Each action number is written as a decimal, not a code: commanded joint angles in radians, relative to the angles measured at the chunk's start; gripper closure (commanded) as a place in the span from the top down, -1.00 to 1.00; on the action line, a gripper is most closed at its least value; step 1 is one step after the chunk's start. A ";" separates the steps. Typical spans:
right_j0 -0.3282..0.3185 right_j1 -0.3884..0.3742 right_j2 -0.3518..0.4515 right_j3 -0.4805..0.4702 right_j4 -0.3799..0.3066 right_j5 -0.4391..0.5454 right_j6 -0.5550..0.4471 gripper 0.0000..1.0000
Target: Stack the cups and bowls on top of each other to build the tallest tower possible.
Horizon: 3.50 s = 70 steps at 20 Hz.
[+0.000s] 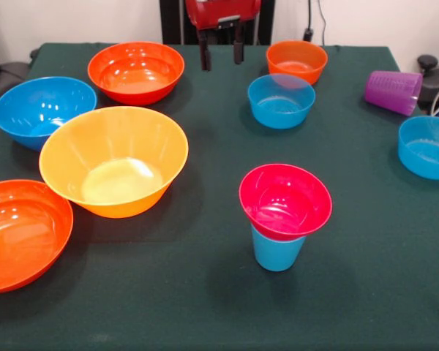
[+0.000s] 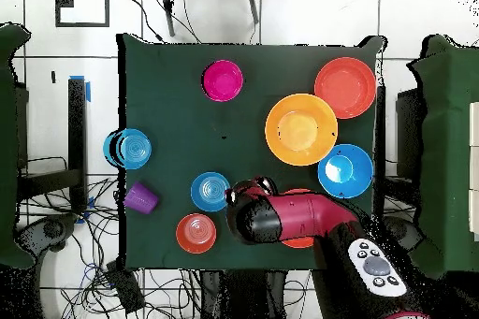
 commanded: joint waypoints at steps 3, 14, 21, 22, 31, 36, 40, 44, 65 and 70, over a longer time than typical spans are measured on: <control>0.074 0.136 -0.109 0.090 -0.094 -0.169 0.171 1.00; 0.088 0.179 -0.147 0.127 -0.071 -0.254 0.165 1.00; 0.026 0.029 -0.095 0.181 -0.036 -0.135 0.121 1.00; 0.020 0.018 -0.087 0.183 -0.031 -0.124 0.116 1.00; 0.094 0.035 -0.115 0.161 0.007 -0.157 0.170 1.00; 0.113 0.030 -0.109 0.148 0.035 -0.145 0.181 1.00; 0.123 0.032 -0.107 0.140 0.047 -0.148 0.181 1.00; 0.123 0.022 -0.102 0.137 0.059 -0.126 0.165 1.00; 0.141 0.142 -0.079 -0.035 0.128 -0.089 0.139 1.00; 0.150 0.153 -0.076 -0.049 0.147 -0.088 0.147 1.00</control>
